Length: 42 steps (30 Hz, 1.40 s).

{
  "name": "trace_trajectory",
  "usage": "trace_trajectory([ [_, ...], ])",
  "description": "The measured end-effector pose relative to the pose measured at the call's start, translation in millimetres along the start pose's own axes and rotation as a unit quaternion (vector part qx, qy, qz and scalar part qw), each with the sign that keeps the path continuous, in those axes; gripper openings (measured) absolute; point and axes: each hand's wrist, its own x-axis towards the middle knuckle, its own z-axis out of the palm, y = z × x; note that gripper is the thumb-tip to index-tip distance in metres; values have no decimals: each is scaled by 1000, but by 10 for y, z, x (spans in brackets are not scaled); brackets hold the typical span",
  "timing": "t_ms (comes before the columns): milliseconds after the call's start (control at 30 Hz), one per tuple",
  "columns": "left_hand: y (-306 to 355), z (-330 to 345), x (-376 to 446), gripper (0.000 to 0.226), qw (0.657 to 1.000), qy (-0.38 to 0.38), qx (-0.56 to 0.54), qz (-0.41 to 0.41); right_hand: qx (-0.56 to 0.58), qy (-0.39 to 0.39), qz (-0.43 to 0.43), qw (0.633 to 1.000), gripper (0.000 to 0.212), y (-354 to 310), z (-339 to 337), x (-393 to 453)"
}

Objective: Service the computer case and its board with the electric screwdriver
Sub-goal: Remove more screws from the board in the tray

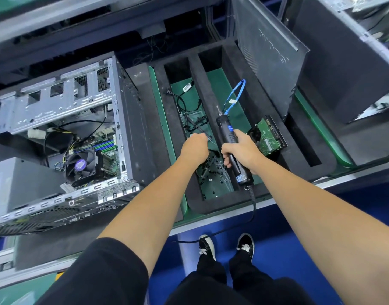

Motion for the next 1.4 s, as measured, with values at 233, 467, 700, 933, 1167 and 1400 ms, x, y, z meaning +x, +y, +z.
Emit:
trace_trajectory([
  [233, 47, 270, -28, 25, 961, -70, 253, 84, -2, 7, 2, 1000, 53, -17, 17, -21],
  [467, 47, 273, 6, 26, 953, -65, 284, 87, -7, 6, 4, 1000, 41, -32, 7, -24],
  [700, 45, 314, 29, 28, 955, -69, 279, 73, -9, 1, 4, 1000, 39, -25, -3, -14],
  [933, 54, 368, 35, 29, 953, -73, 284, 72, -5, -3, 6, 1000, 35, -16, -20, 14],
  [1167, 99, 396, 10, 25, 953, -116, 267, 85, -2, -8, 6, 1000, 33, -27, -23, 25],
  [1400, 84, 348, 23, 28, 955, -150, 236, 101, 2, -8, 6, 1000, 31, -21, -25, 27],
])
